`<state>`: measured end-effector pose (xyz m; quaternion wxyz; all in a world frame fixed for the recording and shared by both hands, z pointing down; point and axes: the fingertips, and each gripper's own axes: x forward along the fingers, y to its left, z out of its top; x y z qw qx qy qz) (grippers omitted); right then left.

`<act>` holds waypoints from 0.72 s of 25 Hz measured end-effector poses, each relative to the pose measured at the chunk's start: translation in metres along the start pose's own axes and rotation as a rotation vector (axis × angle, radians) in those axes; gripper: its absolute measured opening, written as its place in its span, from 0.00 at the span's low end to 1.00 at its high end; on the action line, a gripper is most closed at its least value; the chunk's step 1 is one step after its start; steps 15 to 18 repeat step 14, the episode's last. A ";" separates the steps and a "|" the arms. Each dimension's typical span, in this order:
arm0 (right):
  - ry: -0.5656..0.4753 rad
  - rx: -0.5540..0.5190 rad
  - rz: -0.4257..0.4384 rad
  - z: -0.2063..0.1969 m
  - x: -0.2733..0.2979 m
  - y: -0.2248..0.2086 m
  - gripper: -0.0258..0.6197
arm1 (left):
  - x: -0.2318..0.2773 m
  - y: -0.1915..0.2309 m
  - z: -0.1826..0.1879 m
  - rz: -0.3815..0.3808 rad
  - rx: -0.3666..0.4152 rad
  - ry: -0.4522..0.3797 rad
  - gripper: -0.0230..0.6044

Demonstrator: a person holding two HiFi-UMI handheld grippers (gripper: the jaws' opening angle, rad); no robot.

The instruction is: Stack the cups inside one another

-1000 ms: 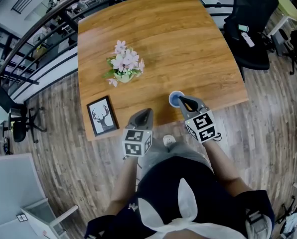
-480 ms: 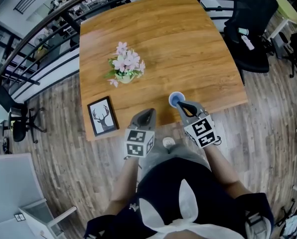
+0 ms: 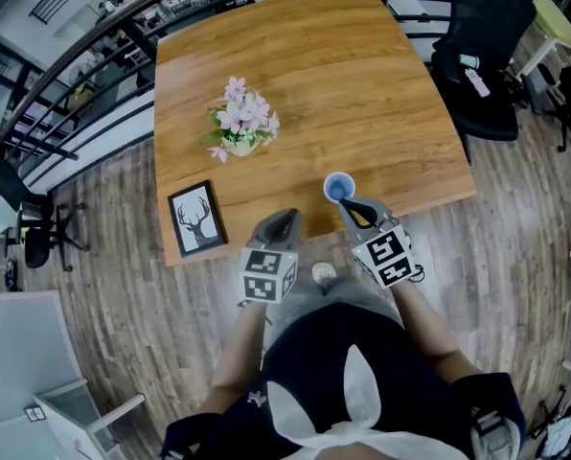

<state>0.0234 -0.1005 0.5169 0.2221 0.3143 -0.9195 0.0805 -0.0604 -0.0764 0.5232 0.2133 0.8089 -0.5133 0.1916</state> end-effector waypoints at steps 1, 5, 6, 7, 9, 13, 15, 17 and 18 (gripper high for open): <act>-0.001 0.000 0.002 0.000 0.000 0.001 0.04 | 0.000 -0.001 -0.001 0.001 0.000 0.001 0.06; 0.005 0.001 0.006 -0.002 -0.002 0.004 0.04 | -0.002 -0.002 -0.003 0.001 -0.001 0.003 0.06; 0.007 -0.001 0.006 -0.003 -0.002 0.004 0.04 | -0.002 -0.003 -0.003 0.001 0.000 0.003 0.06; 0.009 -0.002 0.006 -0.004 -0.003 0.005 0.04 | -0.002 -0.003 -0.003 0.001 0.000 0.003 0.06; 0.006 -0.003 0.006 -0.003 -0.003 0.005 0.04 | -0.002 -0.004 -0.004 0.001 0.001 0.005 0.06; -0.003 -0.014 0.001 -0.003 -0.005 0.003 0.04 | -0.002 -0.007 -0.003 0.003 0.000 0.004 0.06; -0.001 -0.016 -0.001 -0.004 -0.005 0.002 0.04 | -0.002 -0.007 -0.003 0.003 0.001 0.003 0.06; -0.001 -0.016 -0.001 -0.004 -0.005 0.002 0.04 | -0.002 -0.007 -0.003 0.003 0.001 0.003 0.06; -0.001 -0.016 -0.001 -0.004 -0.005 0.002 0.04 | -0.002 -0.007 -0.003 0.003 0.001 0.003 0.06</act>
